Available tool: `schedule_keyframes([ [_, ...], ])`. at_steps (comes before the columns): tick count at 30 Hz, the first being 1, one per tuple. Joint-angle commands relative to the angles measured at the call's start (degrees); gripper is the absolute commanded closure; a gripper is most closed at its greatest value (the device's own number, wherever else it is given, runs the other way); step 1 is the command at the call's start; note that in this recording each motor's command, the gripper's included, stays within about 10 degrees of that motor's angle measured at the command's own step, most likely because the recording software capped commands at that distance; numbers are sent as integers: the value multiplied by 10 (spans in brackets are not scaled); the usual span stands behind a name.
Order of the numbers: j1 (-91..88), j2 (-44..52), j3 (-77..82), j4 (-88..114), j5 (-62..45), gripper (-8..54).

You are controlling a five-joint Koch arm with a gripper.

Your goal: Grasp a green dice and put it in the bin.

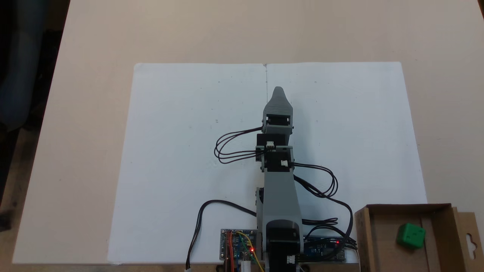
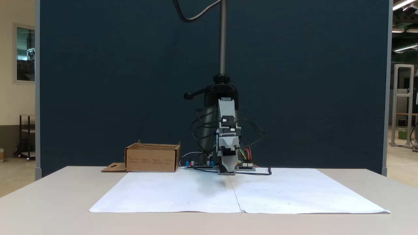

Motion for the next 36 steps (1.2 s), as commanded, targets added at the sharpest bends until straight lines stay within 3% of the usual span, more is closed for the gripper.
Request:
schedule_keyframes([
  [1,-5,69,11,-95,-45,38],
  [19,-17,69,181,-406,-79,38],
  [36,-16,69,196,-587,-83,30],
])
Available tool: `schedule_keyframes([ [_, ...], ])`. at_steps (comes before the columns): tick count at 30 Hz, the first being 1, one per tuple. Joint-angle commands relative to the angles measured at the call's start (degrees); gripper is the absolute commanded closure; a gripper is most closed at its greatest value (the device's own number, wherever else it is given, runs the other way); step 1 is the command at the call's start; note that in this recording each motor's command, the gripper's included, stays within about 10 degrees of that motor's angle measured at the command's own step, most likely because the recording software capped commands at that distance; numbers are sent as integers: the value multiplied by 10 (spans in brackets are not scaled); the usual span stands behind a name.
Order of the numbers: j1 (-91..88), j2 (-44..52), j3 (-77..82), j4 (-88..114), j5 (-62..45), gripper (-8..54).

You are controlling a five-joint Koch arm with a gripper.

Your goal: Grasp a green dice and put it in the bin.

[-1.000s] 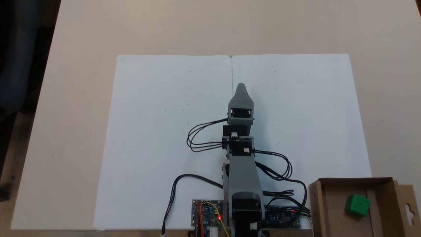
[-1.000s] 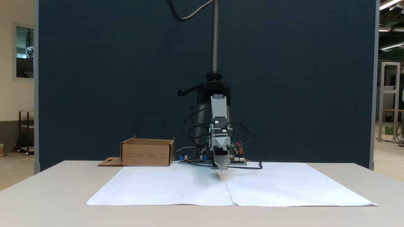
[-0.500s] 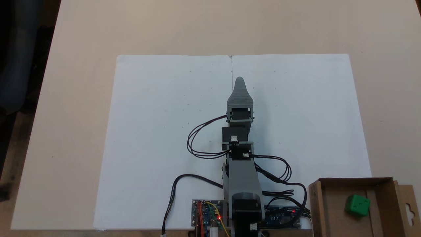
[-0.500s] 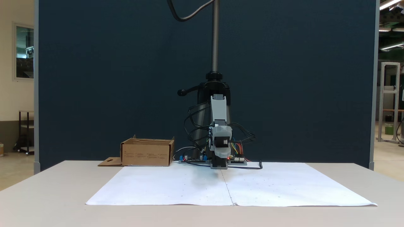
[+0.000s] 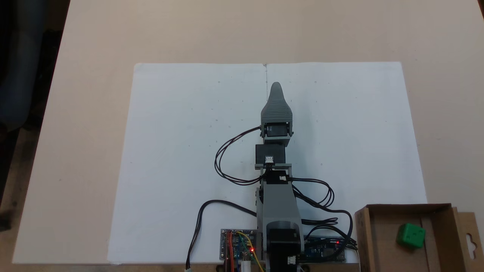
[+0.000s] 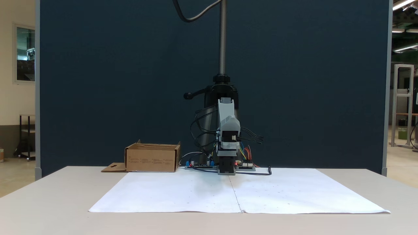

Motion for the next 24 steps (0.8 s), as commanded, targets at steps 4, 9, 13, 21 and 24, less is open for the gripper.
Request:
schedule_keyframes([
  [4,-6,68,40,-122,-43,29],
  [9,15,67,40,-164,-43,15],
  [13,15,66,40,-164,-41,13],
  [21,11,66,40,-163,-40,11],
  [24,10,65,40,-161,-40,11],
])
